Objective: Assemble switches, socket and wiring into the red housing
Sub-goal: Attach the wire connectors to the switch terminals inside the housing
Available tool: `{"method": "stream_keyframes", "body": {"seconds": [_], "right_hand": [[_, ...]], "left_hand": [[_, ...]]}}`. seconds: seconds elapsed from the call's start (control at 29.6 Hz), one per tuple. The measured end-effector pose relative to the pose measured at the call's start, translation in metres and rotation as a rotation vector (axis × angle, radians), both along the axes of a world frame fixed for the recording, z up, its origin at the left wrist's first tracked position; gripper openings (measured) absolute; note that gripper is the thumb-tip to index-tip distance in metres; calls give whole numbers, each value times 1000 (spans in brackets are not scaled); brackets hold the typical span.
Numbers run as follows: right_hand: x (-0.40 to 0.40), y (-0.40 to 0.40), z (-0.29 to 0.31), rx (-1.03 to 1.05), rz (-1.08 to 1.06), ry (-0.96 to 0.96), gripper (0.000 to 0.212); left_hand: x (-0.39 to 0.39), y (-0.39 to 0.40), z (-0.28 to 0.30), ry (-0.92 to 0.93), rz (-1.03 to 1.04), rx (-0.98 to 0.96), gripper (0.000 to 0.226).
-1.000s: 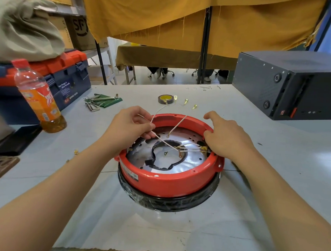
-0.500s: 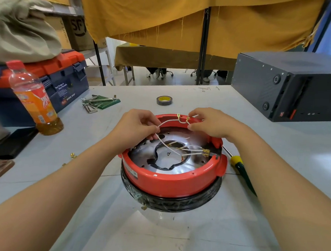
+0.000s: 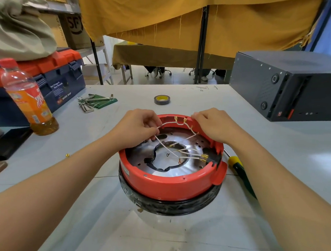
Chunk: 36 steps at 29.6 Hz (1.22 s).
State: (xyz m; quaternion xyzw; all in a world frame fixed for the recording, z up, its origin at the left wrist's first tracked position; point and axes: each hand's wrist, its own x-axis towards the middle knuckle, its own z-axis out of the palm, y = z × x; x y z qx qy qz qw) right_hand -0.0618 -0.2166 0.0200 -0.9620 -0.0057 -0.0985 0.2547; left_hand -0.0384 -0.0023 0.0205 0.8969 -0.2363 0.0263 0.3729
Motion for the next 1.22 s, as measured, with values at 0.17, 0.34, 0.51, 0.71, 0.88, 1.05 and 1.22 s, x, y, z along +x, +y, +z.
{"method": "stream_keyframes", "body": {"seconds": [0.17, 0.34, 0.51, 0.71, 0.88, 1.05, 1.22], "right_hand": [[-10, 4, -8, -52, -92, -78, 32], [-13, 7, -12, -158, -191, -108, 34], [-18, 13, -11, -235, -263, -103, 32], [-28, 20, -6, -263, -285, -75, 17], [-32, 23, -6, -295, -303, -60, 17], [-35, 27, -5, -382, -317, -19, 20], [-39, 24, 7, -470, -310, -10, 16]], "left_hand": [[1, -7, 3, -70, -32, 108, 14], [-1, -3, 2, -125, -28, 123, 12], [-2, 2, 0, -143, 2, 114, 11], [-6, -5, -5, -210, 34, 161, 8], [-9, -1, 1, -261, 108, 248, 9], [-13, 4, 4, -259, 126, 364, 12], [-15, 6, -1, -258, 133, 371, 13]]}}
